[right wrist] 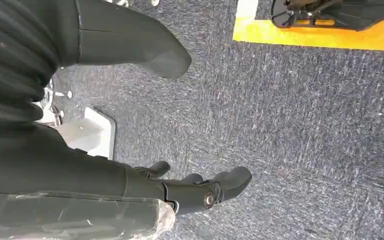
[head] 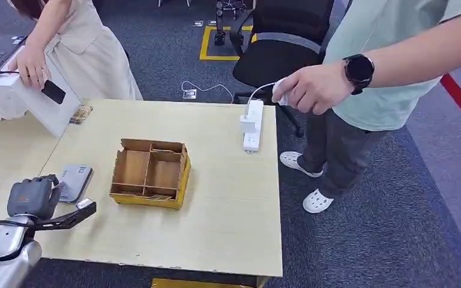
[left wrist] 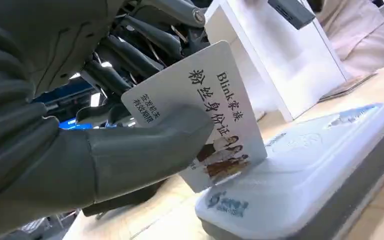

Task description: Pass the card to the sensor for recognition and then transmit it.

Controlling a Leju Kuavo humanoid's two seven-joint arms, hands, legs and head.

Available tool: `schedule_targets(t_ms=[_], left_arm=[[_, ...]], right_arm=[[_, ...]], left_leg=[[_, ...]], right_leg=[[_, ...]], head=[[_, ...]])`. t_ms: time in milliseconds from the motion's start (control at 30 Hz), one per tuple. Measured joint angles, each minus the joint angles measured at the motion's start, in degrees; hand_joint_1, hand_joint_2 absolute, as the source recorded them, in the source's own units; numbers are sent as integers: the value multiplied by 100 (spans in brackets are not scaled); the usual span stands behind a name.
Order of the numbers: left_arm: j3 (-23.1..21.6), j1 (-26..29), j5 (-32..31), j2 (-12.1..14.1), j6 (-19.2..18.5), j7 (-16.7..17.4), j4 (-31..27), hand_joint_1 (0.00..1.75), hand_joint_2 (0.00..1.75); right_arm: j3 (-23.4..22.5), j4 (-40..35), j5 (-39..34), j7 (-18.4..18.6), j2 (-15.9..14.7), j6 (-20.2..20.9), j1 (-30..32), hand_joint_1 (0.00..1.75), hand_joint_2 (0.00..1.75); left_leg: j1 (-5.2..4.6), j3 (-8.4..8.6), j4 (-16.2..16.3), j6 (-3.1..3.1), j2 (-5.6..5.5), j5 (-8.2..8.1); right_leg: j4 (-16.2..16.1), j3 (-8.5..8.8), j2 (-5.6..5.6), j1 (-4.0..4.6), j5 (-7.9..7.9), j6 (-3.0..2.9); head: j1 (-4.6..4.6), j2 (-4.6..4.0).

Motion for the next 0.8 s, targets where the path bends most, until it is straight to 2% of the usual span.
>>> schedule_targets(t_ms=[333, 533, 633, 733, 800], left_arm=[[0, 27, -260, -164, -175, 92, 278, 175, 175], [-2, 20, -172, -210, -286, 70, 398, 175, 175], [0, 24, 76, -225, -282, -78, 400, 175, 175], [64, 32, 786, -269, -341, -418, 374, 175, 175], [133, 46, 973, -288, -308, -505, 338, 175, 175]], right_arm=[[4, -7, -31, -2, 0, 0, 0, 0, 175], [35, -7, -11, 0, 0, 0, -1, 0, 175], [39, -7, 4, 0, 0, -2, 0, 0, 175], [44, -7, 7, 0, 0, -7, -1, 0, 175], [46, -7, 0, -2, 0, -7, -1, 0, 175]], left_leg=[[1, 1, 0, 0, 1, 1], [-2, 7, -2, 0, 1, 0], [-2, 9, -3, -1, -4, 0], [-1, 11, -3, -1, -22, 2], [0, 10, -3, -3, -27, 8]], right_leg=[[1, 1, 1, 0, 0, 0], [1, 5, 0, -2, 0, 0], [2, 8, -10, -1, -1, -1], [2, 13, -26, 0, -2, -2], [3, 14, -31, 0, -2, -2]], head=[[-2, -2], [-4, 0], [-4, -2], [-4, -2], [-4, 0]])
